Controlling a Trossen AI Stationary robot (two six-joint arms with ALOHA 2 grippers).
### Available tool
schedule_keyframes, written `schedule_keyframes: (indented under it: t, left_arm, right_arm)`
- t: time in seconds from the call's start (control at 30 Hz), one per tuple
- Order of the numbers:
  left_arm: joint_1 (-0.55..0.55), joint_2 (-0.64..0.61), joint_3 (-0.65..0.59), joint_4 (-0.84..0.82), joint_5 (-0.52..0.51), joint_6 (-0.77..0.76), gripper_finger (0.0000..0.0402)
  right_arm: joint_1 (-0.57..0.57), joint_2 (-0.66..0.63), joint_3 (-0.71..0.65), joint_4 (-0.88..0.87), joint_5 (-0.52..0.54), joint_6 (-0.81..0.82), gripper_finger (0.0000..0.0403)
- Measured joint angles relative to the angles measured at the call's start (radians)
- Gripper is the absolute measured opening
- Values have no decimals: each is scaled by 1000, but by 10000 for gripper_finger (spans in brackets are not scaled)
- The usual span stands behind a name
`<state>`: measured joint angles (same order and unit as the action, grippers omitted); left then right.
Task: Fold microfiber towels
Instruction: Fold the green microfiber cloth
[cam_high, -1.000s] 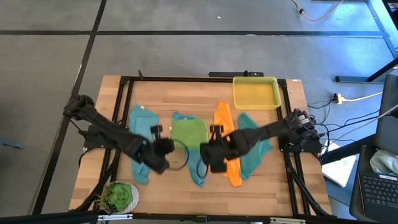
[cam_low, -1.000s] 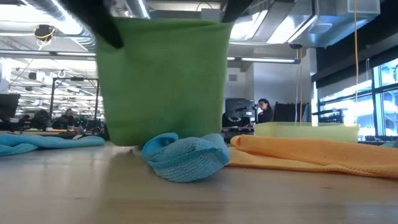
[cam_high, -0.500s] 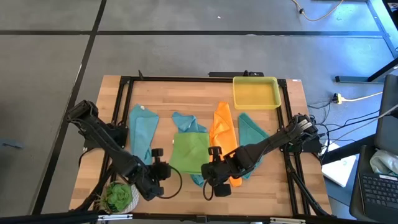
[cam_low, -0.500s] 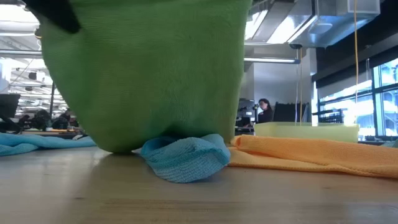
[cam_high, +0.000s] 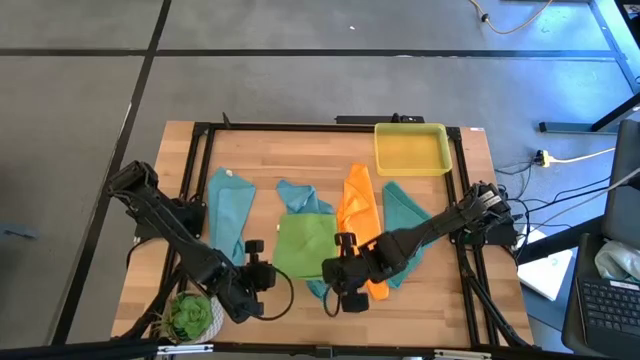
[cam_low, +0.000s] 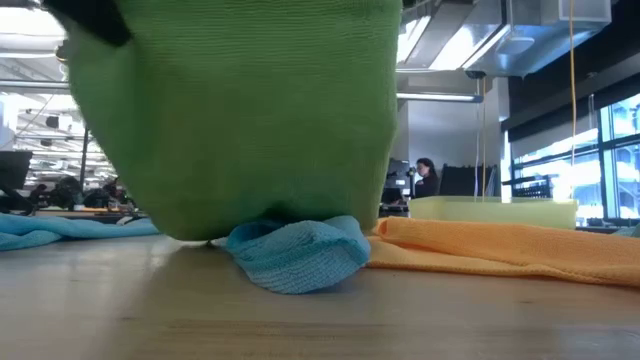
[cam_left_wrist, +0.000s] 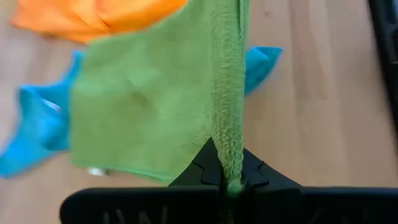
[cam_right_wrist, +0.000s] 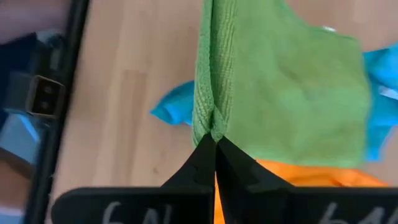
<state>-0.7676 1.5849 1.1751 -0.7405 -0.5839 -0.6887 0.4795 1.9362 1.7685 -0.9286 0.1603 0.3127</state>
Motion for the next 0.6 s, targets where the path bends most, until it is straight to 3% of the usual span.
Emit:
schedule_keyframes:
  t: [0.1, 0.4, 0.6]
  left_arm:
    - [-27, 6, 0, 12, 42, -44, 0]
    - [-65, 31, -11, 51, 23, -68, 0]
    - [-64, 89, -75, 175, 68, -64, 0]
  right_arm:
    - [41, 0, -43, 71, 5, 42, 5]
    - [60, 1, -131, 164, 59, 74, 5]
    - [32, 1, -251, 335, -71, 55, 6]
